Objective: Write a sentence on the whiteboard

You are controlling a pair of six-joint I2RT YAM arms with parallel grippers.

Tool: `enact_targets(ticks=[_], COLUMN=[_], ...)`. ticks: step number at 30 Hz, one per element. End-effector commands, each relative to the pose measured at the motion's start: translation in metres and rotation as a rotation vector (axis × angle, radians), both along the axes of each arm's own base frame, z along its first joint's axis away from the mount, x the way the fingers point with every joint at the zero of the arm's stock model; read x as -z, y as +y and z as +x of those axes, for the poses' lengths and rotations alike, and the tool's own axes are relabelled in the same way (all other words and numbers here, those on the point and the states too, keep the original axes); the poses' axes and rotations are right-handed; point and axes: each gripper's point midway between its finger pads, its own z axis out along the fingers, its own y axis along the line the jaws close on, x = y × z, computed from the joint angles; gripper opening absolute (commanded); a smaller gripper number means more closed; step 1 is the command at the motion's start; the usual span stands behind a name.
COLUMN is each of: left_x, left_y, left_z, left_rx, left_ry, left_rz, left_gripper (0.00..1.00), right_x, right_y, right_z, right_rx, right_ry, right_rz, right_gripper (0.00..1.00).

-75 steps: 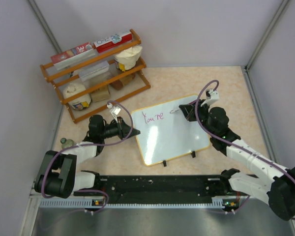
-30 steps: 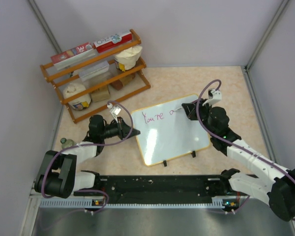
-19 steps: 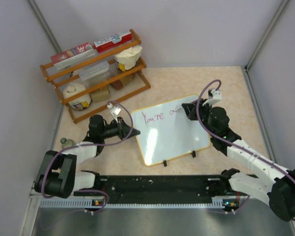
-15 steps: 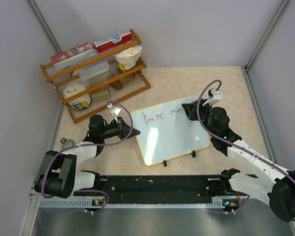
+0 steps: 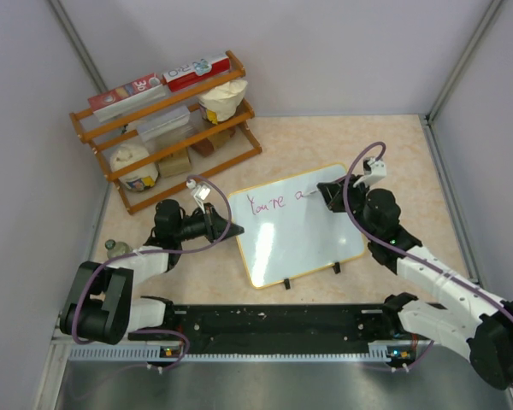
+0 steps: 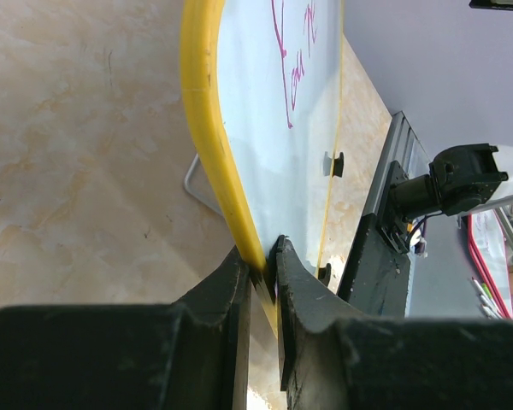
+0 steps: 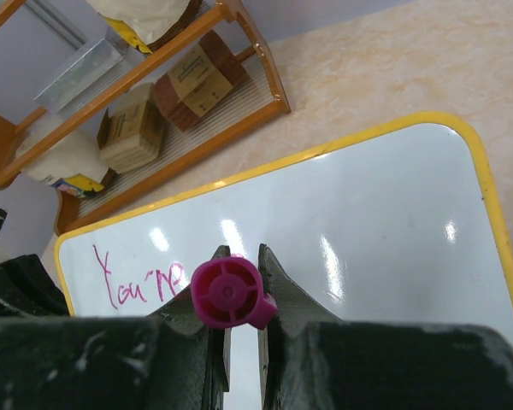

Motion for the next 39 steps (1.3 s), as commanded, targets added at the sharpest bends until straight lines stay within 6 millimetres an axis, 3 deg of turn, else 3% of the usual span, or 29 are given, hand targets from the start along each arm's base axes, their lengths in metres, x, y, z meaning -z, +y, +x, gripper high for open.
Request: enact_targets(ticks=[1,13,24,39], left_x=[-0.002,-0.002,-0.002,-0.002], left_y=[0.003,0.003,0.003,0.002], left_z=[0.011,0.011,0.011,0.01], left_rx=[-0.022,-0.022,-0.023,-0.019], left_ry=[-0.105,-0.103,-0.105,-0.103], left_rz=[0.038,0.038,0.039,0.036], left_gripper=[0.0,0.0,0.0,0.0], right_x=[0.009,-0.008,-0.071,-0.071], right_y=[-0.009,-0.013,-0.012,-0.015], right_z=[-0.001,-0.001,-0.013,-0.015], right_rx=[0.024,0.048,0.015,-0.006], right_ry=[0.013,-0.016,-0.164,-0.192], right_rz=[-0.037,-0.003,0.091,-0.022], right_gripper=[0.0,0.0,0.0,0.0])
